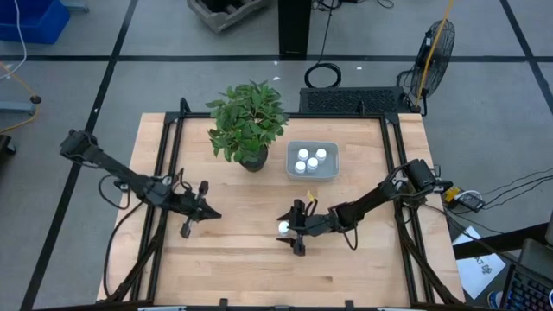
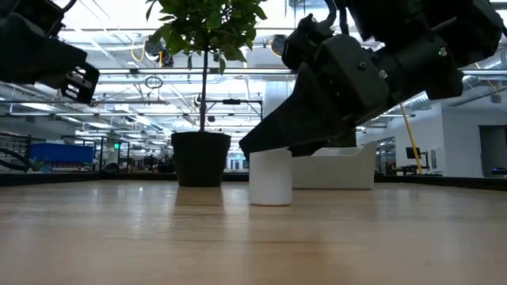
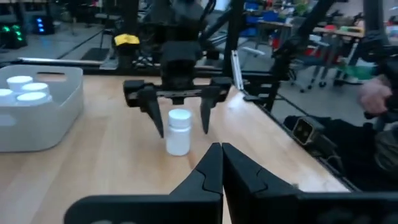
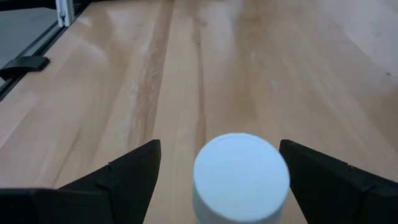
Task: Pick and place pill bottles into a basket
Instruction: Put the white pill bottle into the gray bin
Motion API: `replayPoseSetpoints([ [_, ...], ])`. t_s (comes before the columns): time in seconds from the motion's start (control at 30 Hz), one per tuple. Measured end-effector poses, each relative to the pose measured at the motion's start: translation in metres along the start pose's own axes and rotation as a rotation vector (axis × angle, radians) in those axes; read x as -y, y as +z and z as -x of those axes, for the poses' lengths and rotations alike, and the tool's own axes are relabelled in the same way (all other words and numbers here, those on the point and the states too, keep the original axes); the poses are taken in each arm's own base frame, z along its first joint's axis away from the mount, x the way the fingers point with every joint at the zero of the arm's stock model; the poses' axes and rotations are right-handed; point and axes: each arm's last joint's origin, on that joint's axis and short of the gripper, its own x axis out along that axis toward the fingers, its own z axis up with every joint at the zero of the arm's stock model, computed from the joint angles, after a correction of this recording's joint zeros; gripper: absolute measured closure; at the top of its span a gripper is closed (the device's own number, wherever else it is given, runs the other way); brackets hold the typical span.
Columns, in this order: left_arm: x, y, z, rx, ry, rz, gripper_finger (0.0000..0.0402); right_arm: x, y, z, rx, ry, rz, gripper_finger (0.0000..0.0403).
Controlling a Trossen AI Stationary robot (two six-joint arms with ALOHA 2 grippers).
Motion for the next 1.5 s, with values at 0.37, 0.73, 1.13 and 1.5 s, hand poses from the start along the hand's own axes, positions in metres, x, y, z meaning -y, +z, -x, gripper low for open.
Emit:
replayPoseSetpoints([
  [0.37,-0.006,0.004,0.019,0.02,0.009,-0.005,0.0395,0.0,0.0,0.0,0.0,0.001,-0.007,0.0085],
  [0.73,-0.008,0.008,0.035,0.089,0.008,-0.038,0.0386,0.0,-0.002,0.0,-0.021,0.004,-0.019,0.0085],
  [1.13,-0.008,0.006,0.034,0.069,0.008,-0.024,0.0378,-0.001,-0.002,0.003,-0.05,0.017,0.0,0.0086],
  [1.5,-0.008,0.009,0.034,0.101,0.008,-0.018,0.0378,0.0,0.009,0.013,-0.067,0.005,0.019,0.0166],
])
